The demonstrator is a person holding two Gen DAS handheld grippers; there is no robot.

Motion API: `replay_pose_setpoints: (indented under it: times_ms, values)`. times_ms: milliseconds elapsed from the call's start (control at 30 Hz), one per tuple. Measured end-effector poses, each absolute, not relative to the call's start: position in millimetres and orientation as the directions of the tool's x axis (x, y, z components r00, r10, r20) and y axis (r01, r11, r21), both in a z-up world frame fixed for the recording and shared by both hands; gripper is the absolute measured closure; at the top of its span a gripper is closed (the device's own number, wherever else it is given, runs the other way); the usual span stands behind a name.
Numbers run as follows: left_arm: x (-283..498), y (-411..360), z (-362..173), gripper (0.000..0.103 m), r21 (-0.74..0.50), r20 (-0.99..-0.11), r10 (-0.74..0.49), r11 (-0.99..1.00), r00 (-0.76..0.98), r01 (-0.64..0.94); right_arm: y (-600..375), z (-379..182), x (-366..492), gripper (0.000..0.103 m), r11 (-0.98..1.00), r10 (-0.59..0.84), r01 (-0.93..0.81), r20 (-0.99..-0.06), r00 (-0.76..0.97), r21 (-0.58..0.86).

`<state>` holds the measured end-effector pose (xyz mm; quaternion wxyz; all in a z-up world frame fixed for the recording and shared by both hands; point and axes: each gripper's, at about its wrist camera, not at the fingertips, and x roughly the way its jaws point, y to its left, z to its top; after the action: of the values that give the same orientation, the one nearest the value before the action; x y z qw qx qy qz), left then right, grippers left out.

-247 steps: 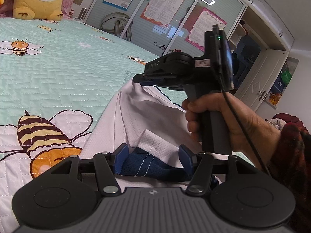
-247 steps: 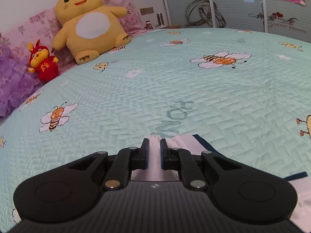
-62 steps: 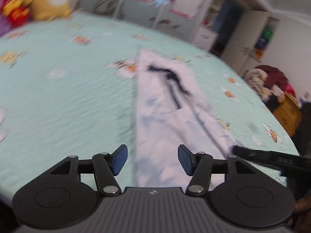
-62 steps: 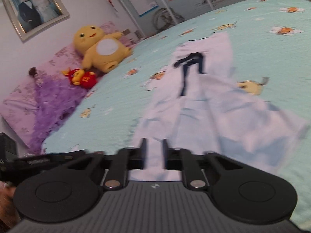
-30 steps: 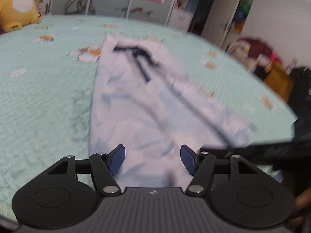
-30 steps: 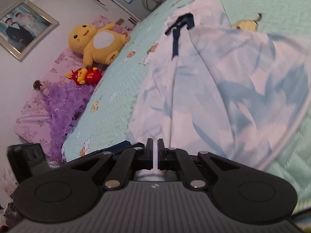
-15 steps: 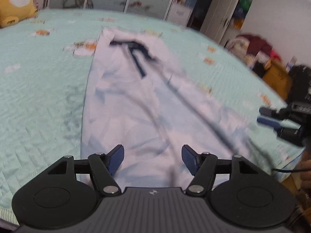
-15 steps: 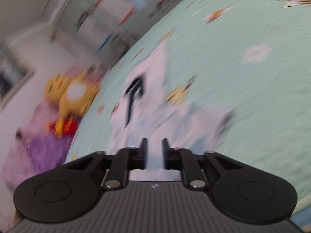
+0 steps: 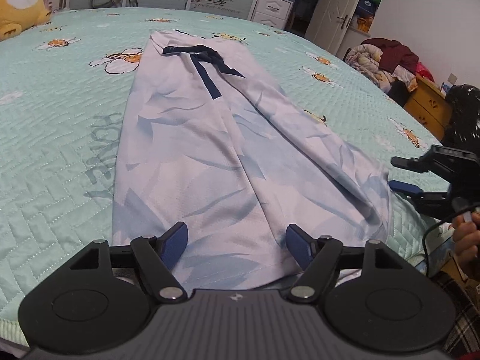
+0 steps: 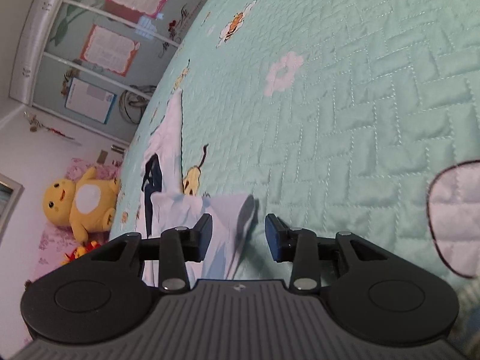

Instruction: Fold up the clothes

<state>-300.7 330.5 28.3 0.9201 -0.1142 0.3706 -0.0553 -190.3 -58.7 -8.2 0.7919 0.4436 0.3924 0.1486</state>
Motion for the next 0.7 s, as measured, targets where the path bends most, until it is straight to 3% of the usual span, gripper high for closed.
replay_pose_setpoints:
  times_ms: [233, 300, 367, 533, 600, 700]
  values:
    - [-300, 320, 27, 0.014, -0.213, -0.671, -0.181, 0.976, 0.719, 0.047, -56, -12, -176, 0.066, 0.559, 0.595, 0.079, -0.465, 0.655, 0.826]
    - [-300, 320, 27, 0.014, -0.212, -0.672, -0.181, 0.976, 0.718, 0.048, -52, -10, -173, 0.077, 0.599, 0.587, 0.059, -0.487, 0.647, 0.799]
    - [-300, 323, 28, 0.014, -0.23, -0.671, -0.191, 0.972, 0.717, 0.043, -49, -9, -170, 0.103, 0.636, 0.573, 0.051, -0.516, 0.637, 0.77]
    - [-306, 349, 33, 0.025, -0.393, -0.632, -0.246, 0.919, 0.735, -0.03, -42, 22, -185, 0.103, 0.654, 0.581, -0.051, -0.458, 0.673, 0.755]
    - [-310, 360, 36, 0.031, -0.453, -0.613, -0.261, 0.89, 0.746, -0.06, -28, 49, -196, 0.103, 0.67, 0.613, -0.164, -0.415, 0.673, 0.724]
    - [-319, 370, 42, 0.032, -0.481, -0.584, -0.259, 0.874, 0.769, -0.071, 4, 85, -218, 0.103, 0.667, 0.689, -0.35, -0.366, 0.626, 0.657]
